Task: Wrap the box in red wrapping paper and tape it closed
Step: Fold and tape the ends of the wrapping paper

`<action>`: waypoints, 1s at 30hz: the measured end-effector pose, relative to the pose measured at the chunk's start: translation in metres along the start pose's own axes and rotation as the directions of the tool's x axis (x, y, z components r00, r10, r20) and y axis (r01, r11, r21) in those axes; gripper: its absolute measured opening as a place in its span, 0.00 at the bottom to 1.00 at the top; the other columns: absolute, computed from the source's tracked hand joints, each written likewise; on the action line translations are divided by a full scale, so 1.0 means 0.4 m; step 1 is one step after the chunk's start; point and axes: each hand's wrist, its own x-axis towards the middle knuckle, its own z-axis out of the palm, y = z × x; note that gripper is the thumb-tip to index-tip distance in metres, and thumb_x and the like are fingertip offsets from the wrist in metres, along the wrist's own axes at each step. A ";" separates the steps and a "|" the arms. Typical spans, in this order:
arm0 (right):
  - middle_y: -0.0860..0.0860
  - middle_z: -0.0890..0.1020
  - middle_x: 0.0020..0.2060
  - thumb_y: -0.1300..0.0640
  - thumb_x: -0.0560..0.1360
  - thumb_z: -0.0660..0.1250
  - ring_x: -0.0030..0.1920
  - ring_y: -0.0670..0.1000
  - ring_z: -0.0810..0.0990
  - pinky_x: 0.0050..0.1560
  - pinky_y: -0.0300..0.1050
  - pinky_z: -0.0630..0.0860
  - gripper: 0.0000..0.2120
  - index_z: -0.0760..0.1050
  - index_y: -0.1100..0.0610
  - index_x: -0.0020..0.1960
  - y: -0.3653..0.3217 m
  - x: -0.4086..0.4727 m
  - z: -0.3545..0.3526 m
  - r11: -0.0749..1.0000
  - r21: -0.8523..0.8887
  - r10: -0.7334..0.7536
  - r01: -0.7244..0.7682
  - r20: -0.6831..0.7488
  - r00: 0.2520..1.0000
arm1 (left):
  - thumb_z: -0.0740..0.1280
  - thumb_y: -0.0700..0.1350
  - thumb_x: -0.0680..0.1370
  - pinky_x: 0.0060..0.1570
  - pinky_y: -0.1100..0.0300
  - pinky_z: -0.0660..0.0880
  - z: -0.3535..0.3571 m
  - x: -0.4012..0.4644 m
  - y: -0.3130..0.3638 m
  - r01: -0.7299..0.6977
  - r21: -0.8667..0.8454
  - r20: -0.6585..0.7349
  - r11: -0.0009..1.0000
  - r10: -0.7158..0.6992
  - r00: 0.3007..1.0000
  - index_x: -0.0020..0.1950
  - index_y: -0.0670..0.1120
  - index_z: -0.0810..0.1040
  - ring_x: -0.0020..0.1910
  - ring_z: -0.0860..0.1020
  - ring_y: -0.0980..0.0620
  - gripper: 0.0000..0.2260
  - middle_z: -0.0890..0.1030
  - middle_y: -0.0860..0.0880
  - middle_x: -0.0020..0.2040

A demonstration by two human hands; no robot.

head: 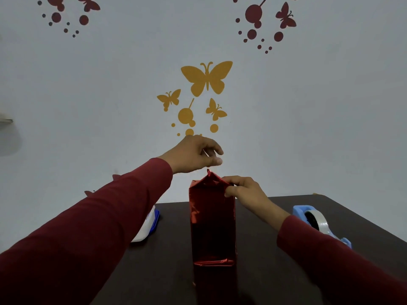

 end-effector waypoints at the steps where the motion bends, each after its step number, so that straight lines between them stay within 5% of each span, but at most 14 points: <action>1: 0.47 0.88 0.45 0.65 0.72 0.68 0.51 0.46 0.84 0.50 0.36 0.75 0.17 0.87 0.48 0.53 0.001 0.001 0.001 1.000 -0.001 0.006 -0.006 -0.006 1.000 | 0.77 0.60 0.73 0.50 0.61 0.77 -0.002 -0.001 0.000 0.043 0.004 0.049 0.999 -0.043 0.998 0.63 0.56 0.81 0.46 0.82 0.60 0.21 0.84 0.58 0.50; 3: 0.46 0.88 0.46 0.64 0.71 0.69 0.51 0.46 0.84 0.51 0.38 0.75 0.17 0.87 0.47 0.53 0.002 0.003 0.002 1.000 -0.006 0.009 -0.009 -0.017 1.000 | 0.79 0.66 0.66 0.50 0.62 0.73 -0.002 -0.003 -0.003 0.123 0.143 0.208 0.982 -0.151 0.966 0.65 0.58 0.76 0.49 0.80 0.60 0.31 0.82 0.60 0.53; 5: 0.44 0.87 0.44 0.65 0.72 0.69 0.49 0.44 0.83 0.49 0.36 0.74 0.17 0.87 0.47 0.52 0.000 0.001 0.005 1.000 -0.011 0.004 -0.005 -0.014 1.000 | 0.80 0.61 0.69 0.44 0.63 0.71 0.004 -0.003 -0.010 0.103 0.252 0.296 0.962 -0.178 0.939 0.62 0.54 0.80 0.45 0.79 0.59 0.25 0.82 0.59 0.46; 8: 0.46 0.87 0.43 0.65 0.72 0.68 0.48 0.45 0.84 0.47 0.34 0.74 0.17 0.87 0.48 0.52 -0.003 -0.005 0.002 1.000 -0.005 0.004 -0.004 -0.008 1.000 | 0.79 0.48 0.74 0.43 0.65 0.73 0.001 -0.001 -0.013 0.095 0.067 0.181 0.993 -0.106 0.978 0.55 0.49 0.86 0.37 0.82 0.62 0.10 0.84 0.55 0.35; 10: 0.49 0.88 0.46 0.65 0.72 0.68 0.51 0.47 0.84 0.49 0.36 0.75 0.17 0.87 0.48 0.53 -0.003 -0.006 -0.002 1.000 -0.002 0.007 -0.007 -0.005 1.000 | 0.79 0.45 0.74 0.50 0.64 0.77 -0.010 -0.003 -0.017 0.137 -0.123 0.109 0.983 -0.123 0.986 0.54 0.48 0.86 0.41 0.86 0.58 0.09 0.87 0.51 0.39; 18: 0.50 0.87 0.44 0.66 0.71 0.68 0.50 0.51 0.84 0.59 0.49 0.79 0.18 0.88 0.48 0.51 0.002 0.003 0.002 1.000 -0.019 0.009 -0.009 -0.009 1.000 | 0.79 0.44 0.73 0.45 0.61 0.77 0.025 -0.017 -0.042 0.211 -0.394 -0.124 0.894 -0.279 0.952 0.50 0.50 0.87 0.44 0.85 0.58 0.07 0.88 0.51 0.42; 21: 0.47 0.88 0.46 0.66 0.71 0.68 0.50 0.47 0.85 0.57 0.44 0.79 0.20 0.87 0.46 0.54 0.000 -0.001 -0.006 1.000 -0.026 -0.007 0.007 0.012 1.000 | 0.78 0.44 0.75 0.47 0.69 0.77 0.037 -0.021 -0.019 0.113 -0.420 -0.397 0.900 -0.295 0.869 0.50 0.50 0.87 0.44 0.84 0.62 0.05 0.87 0.54 0.43; 24: 0.39 0.85 0.58 0.63 0.71 0.71 0.62 0.41 0.80 0.65 0.41 0.74 0.23 0.85 0.43 0.61 -0.002 -0.012 -0.016 0.999 -0.021 -0.046 0.046 -0.015 0.999 | 0.75 0.43 0.77 0.45 0.74 0.75 0.067 -0.047 0.061 -0.062 -0.305 -0.592 0.950 -0.138 0.794 0.52 0.49 0.87 0.44 0.82 0.64 0.05 0.86 0.57 0.45; 26: 0.36 0.82 0.62 0.61 0.73 0.71 0.66 0.38 0.75 0.65 0.37 0.69 0.22 0.83 0.43 0.63 -0.009 -0.031 -0.036 0.998 -0.042 -0.059 0.056 -0.067 0.996 | 0.74 0.42 0.77 0.44 0.71 0.75 0.106 -0.066 0.115 -0.176 -0.257 -0.632 0.950 -0.028 0.774 0.52 0.49 0.87 0.44 0.81 0.61 0.05 0.85 0.58 0.44; 30: 0.39 0.86 0.51 0.59 0.76 0.68 0.55 0.40 0.81 0.57 0.40 0.78 0.13 0.87 0.44 0.54 0.006 -0.096 -0.106 0.998 -0.059 0.018 -0.035 -0.272 0.962 | 0.74 0.40 0.77 0.46 0.65 0.76 0.233 -0.079 0.167 -0.297 -0.244 -0.603 0.923 0.095 0.792 0.53 0.49 0.86 0.46 0.82 0.56 0.07 0.84 0.59 0.46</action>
